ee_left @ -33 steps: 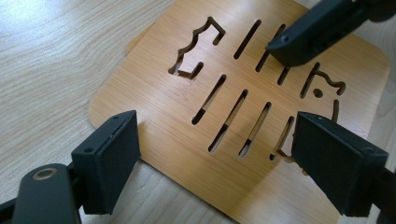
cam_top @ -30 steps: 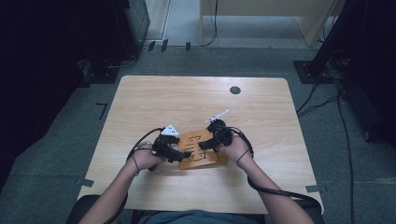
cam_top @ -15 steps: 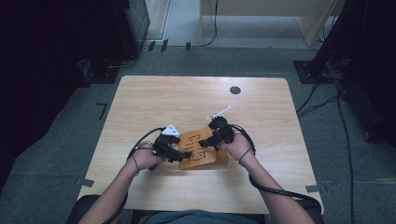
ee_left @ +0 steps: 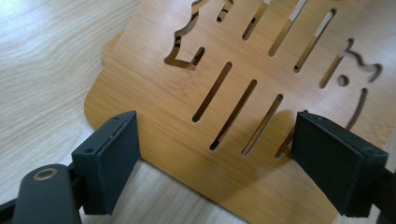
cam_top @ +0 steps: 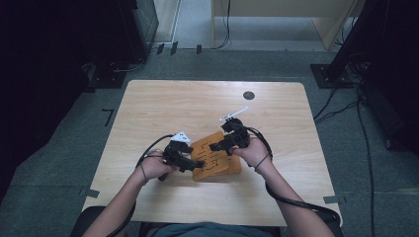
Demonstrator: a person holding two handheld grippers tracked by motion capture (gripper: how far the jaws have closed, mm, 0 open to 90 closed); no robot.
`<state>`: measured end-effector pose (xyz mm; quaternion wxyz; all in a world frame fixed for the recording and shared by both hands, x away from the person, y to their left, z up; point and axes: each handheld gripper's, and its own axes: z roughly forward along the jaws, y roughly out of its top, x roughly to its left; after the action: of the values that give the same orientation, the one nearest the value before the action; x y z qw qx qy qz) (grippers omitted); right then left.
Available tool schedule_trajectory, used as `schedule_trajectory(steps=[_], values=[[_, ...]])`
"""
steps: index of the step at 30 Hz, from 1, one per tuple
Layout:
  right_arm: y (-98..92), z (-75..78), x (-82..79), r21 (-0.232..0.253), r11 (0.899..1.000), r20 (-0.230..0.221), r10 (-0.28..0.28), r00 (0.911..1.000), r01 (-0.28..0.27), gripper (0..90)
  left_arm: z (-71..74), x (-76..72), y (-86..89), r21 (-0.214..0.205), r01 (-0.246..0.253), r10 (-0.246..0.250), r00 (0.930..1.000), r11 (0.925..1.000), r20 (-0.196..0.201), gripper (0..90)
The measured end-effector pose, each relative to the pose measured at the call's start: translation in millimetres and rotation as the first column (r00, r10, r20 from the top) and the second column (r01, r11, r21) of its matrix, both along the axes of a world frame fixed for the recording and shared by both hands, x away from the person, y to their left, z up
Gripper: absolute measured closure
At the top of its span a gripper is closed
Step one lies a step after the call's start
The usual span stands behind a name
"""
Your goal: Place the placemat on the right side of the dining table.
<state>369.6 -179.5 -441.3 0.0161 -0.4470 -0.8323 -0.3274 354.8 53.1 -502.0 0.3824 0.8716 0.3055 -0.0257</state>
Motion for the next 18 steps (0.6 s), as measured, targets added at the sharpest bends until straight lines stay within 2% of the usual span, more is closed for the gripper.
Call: schedule_trajectory(steps=[6, 11, 15, 16, 18], values=[[3.1, 12.1, -4.6, -0.025, 1.0, 0.001, 0.008, 1.0, -0.008, 29.4, -0.2, -0.2, -1.8, -0.02, 0.017, -0.018, 0.9995, 0.9997, -0.025, 14.4], [5.7, 20.1, -7.6, -0.034, 0.999, -0.003, 0.016, 0.9999, -0.016, 29.6, 0.9, -0.4, -2.2, -0.029, 0.027, -0.027, 0.9993, 0.9992, -0.025, 14.4], [6.9, 31.7, -11.0, -0.013, 1.0, -0.005, 0.025, 0.9997, -0.025, 32.5, 1.9, 0.3, -0.9, -0.053, 0.03, -0.032, 0.9986, 0.9981, -0.042, 14.4], [7.7, 38.1, -12.5, 0.003, 1.0, -0.012, 0.029, 0.9995, -0.029, 34.0, 2.2, 0.3, -0.6, -0.044, 0.035, -0.036, 0.9988, 0.9984, -0.032, 14.5], [8.5, 40.8, -13.6, 0.006, 1.0, -0.017, 0.031, 0.9994, -0.031, 34.7, 2.1, 0.4, -0.4, -0.043, 0.034, -0.035, 0.9989, 0.9985, -0.031, 14.5]])
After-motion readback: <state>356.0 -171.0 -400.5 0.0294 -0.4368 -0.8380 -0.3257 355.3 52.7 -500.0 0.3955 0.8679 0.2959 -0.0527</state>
